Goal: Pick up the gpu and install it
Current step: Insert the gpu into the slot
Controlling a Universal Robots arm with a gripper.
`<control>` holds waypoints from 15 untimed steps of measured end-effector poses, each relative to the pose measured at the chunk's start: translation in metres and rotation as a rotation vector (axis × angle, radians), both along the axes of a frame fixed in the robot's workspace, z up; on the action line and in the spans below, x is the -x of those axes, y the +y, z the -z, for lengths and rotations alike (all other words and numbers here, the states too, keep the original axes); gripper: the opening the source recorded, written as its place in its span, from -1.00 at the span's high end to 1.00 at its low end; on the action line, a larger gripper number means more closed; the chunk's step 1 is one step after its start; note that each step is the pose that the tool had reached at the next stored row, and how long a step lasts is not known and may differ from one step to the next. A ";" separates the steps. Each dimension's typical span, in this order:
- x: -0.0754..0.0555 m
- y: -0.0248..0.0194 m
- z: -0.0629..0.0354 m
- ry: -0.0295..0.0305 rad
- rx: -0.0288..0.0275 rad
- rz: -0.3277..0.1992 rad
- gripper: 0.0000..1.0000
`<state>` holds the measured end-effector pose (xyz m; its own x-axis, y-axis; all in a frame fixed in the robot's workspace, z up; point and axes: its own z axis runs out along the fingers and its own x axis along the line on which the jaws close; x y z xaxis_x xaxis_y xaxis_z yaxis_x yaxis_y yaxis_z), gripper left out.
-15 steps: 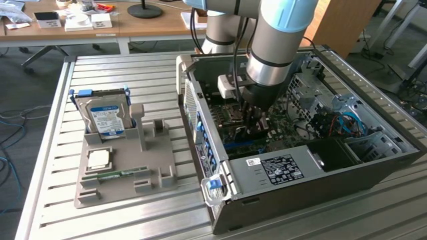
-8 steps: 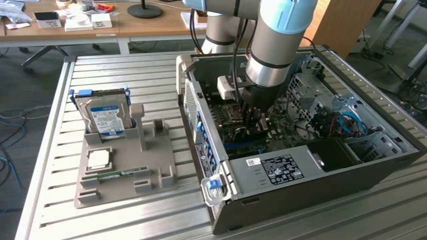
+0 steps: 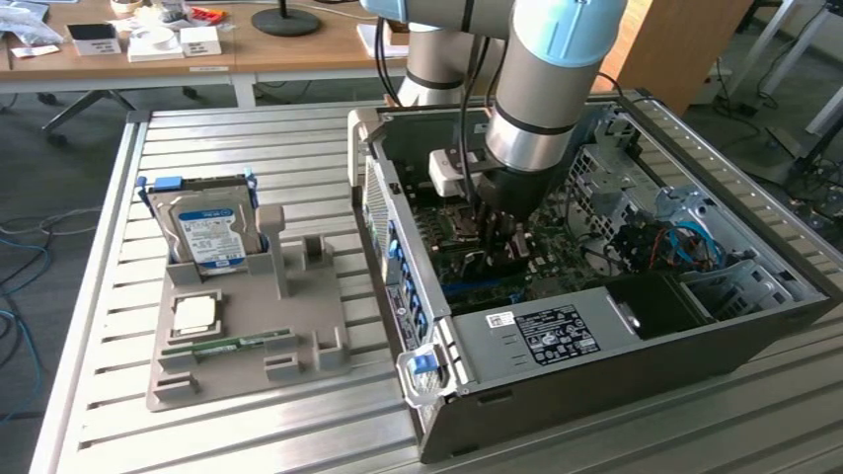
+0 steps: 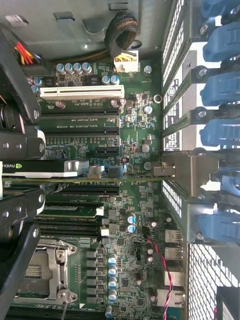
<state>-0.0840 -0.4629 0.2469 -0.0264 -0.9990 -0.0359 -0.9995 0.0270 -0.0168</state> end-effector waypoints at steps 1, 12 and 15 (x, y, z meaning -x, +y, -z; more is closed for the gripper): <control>0.000 0.0000 -0.0006 0.0002 0.0003 0.000 0.47; 0.000 0.0000 0.0005 0.0000 0.0049 0.000 0.47; 0.000 -0.0001 0.0024 0.0001 0.0052 0.000 0.47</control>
